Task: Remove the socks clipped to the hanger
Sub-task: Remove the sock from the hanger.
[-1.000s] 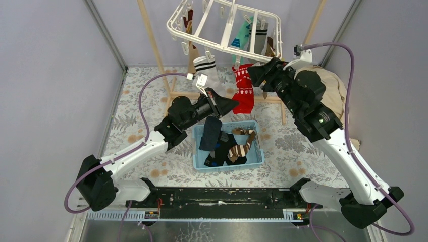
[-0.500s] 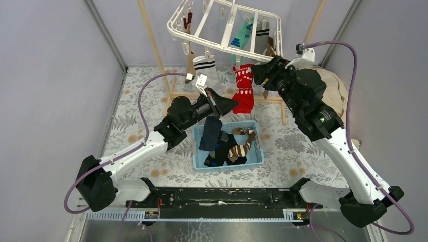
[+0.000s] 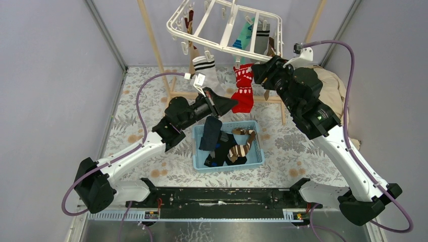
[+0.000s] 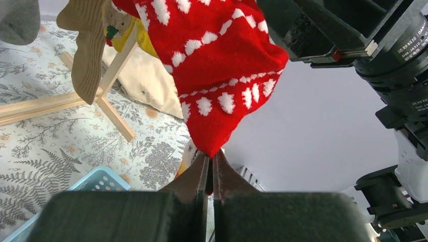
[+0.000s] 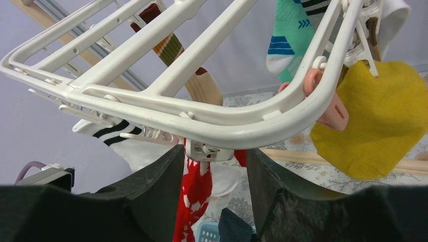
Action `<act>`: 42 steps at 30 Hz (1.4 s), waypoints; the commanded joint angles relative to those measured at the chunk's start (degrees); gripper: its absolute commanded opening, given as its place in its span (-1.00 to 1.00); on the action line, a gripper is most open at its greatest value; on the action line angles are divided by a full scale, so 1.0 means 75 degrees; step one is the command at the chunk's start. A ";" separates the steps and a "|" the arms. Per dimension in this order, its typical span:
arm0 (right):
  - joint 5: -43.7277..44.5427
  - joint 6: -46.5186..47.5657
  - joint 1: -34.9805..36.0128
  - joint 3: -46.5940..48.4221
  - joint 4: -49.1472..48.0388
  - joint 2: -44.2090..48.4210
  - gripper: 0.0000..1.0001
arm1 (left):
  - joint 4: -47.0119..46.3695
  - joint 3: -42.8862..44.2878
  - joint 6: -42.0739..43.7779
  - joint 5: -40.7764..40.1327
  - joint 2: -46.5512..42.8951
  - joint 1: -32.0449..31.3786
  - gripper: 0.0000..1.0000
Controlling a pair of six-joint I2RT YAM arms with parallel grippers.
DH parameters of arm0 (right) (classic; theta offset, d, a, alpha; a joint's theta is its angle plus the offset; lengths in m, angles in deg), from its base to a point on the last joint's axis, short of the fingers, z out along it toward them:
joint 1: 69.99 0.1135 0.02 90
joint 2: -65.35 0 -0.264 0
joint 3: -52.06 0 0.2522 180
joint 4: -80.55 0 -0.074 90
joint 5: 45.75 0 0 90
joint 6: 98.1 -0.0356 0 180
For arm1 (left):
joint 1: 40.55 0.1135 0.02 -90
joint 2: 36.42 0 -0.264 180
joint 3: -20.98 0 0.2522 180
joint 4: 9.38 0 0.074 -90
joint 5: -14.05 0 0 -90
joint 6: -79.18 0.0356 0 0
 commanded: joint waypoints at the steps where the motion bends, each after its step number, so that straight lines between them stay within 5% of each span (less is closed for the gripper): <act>1: 0.0355 0.0145 0.0062 0.0322 -0.0535 0.0037 0.10 | -0.0075 0.0076 0.0044 -0.0053 -0.0104 -0.0060 -0.94; 29: 0.0550 0.0341 0.0066 0.0373 -0.0781 -0.0068 -0.06 | -0.0132 -0.0004 0.0032 -0.0028 -0.0051 -0.0052 -0.93; 37: 0.0528 0.0343 0.0063 0.0359 -0.0810 -0.0066 -0.36 | -0.0157 -0.0025 0.0026 -0.0028 -0.0051 -0.0061 -0.93; 42: 0.0523 0.0328 0.0065 0.0359 -0.0798 -0.0087 -0.87 | -0.0146 -0.0031 0.0044 -0.0034 -0.0074 -0.0057 -0.93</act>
